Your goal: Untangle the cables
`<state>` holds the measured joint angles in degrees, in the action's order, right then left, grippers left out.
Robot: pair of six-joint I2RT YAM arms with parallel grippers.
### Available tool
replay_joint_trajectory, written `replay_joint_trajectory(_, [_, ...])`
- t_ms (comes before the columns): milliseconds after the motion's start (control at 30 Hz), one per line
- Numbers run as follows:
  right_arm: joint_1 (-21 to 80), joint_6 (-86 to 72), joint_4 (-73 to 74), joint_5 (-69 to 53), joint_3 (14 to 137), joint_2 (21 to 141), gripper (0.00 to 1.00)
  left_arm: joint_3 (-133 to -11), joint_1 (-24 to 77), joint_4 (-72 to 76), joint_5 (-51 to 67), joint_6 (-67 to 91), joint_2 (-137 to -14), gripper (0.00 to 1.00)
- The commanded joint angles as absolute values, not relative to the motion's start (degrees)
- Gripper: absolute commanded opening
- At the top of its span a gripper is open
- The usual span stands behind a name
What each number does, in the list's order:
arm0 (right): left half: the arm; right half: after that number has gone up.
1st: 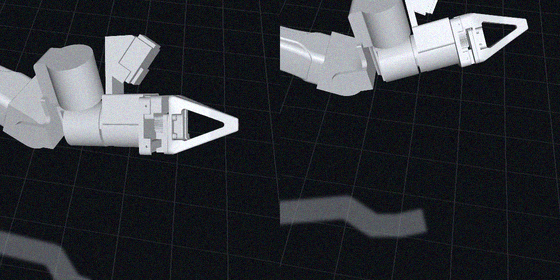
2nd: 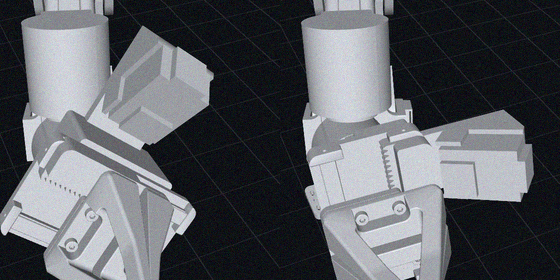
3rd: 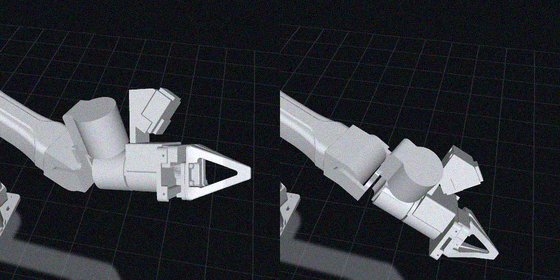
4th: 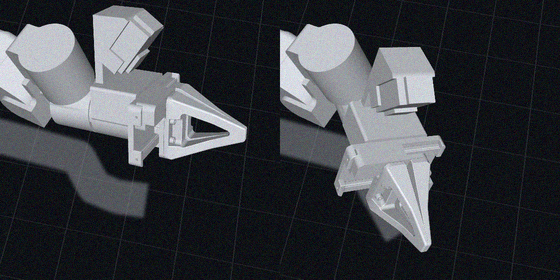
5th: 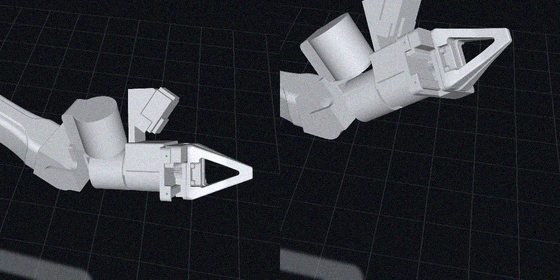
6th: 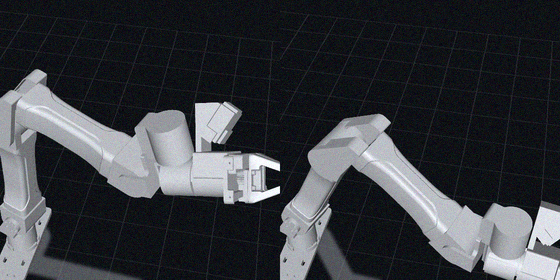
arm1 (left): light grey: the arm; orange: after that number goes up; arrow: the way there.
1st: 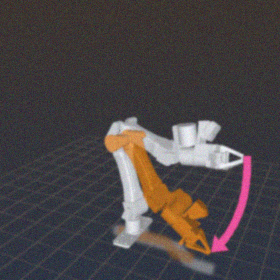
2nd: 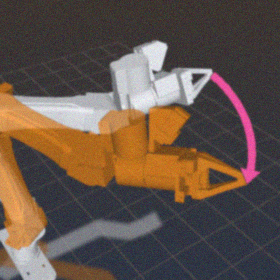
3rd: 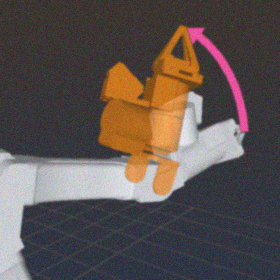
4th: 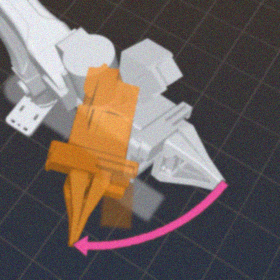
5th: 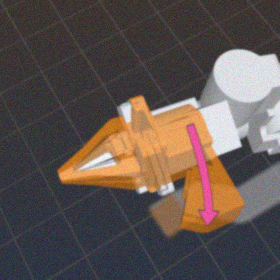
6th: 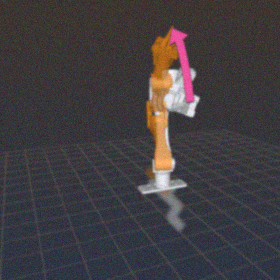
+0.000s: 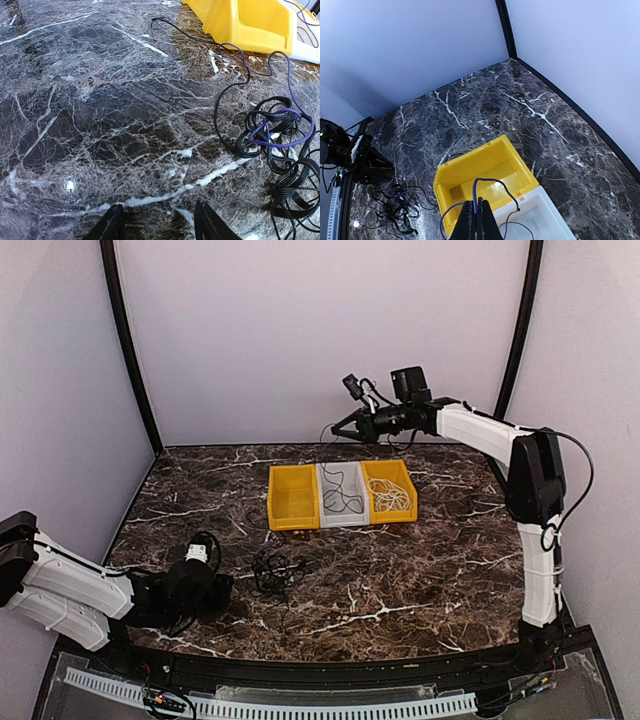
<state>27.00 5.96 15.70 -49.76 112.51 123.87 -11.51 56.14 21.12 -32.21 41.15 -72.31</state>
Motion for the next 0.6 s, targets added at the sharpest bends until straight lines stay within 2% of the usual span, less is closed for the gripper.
replay_joint_trajectory(0, [25.0, 7.1, 10.6, -46.0, 107.9, 122.4, 0.00, -12.4, 56.1, 21.6, -32.1, 40.8, -73.3, 0.50])
replay_joint_trajectory(167, [23.4, 7.9, 5.3, -40.7, 98.2, 117.7, 0.00, -13.0, 56.1, 22.3, -31.6, 40.7, -74.3, 0.49])
replay_joint_trajectory(567, [30.8, 20.9, 13.2, -24.9, 94.0, 117.2, 0.00, -14.9, 56.1, 22.2, -30.9, 39.3, -76.4, 0.49])
